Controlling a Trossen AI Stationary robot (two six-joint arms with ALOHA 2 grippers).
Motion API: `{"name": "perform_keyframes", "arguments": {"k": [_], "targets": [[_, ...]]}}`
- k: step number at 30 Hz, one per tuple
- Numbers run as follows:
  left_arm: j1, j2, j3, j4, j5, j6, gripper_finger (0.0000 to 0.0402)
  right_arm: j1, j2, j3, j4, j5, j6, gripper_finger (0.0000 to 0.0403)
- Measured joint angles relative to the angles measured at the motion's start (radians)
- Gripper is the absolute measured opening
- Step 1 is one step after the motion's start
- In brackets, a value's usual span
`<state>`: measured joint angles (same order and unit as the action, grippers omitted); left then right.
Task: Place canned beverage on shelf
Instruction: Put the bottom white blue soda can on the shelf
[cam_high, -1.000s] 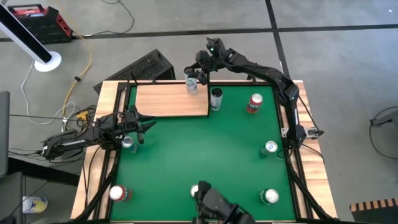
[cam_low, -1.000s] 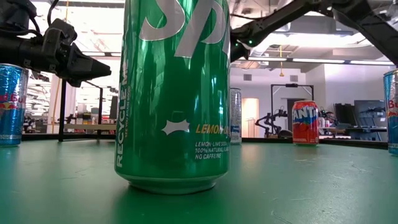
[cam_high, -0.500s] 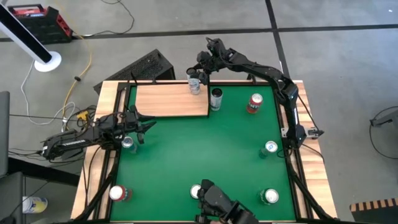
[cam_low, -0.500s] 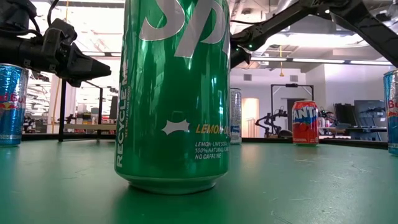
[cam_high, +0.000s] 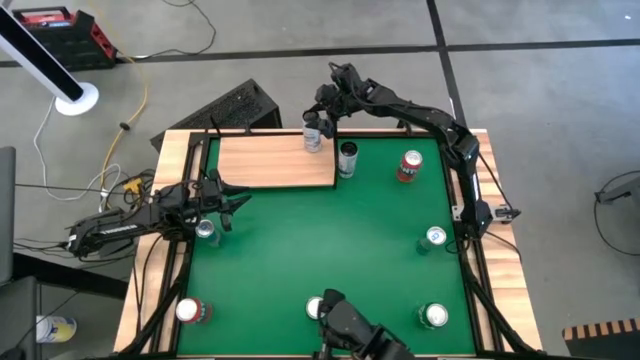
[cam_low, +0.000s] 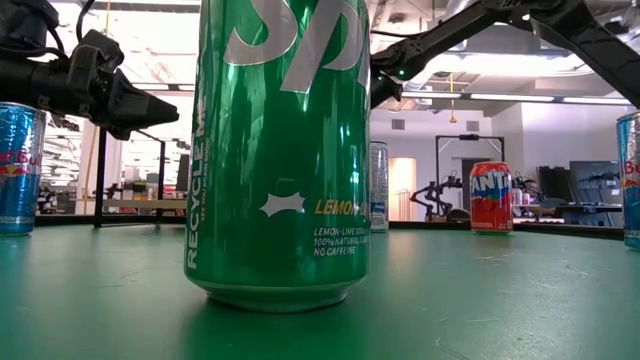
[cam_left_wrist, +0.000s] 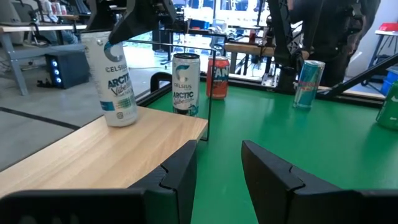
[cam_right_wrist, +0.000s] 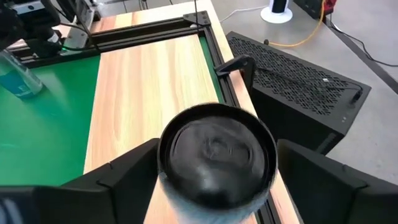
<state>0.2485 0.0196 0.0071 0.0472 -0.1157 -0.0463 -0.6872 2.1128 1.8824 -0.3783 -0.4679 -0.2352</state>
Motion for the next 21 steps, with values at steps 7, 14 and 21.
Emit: {"name": "perform_keyframes", "arguments": {"k": [7,14,21], "targets": [[0.000,0.000,0.000,0.000,-0.001,0.000,0.0112,0.000,-0.026,0.000,-0.060,-0.001,-0.017,0.0344],[0.000,0.000,0.000,0.000,0.000,0.000,0.0112,0.010,-0.040,0.003,-0.074,-0.004,-0.036,0.0342],[0.000,0.000,0.000,0.000,0.000,0.000,0.0112,0.021,-0.040,0.074,-0.170,-0.004,-0.052,0.0341]]}}
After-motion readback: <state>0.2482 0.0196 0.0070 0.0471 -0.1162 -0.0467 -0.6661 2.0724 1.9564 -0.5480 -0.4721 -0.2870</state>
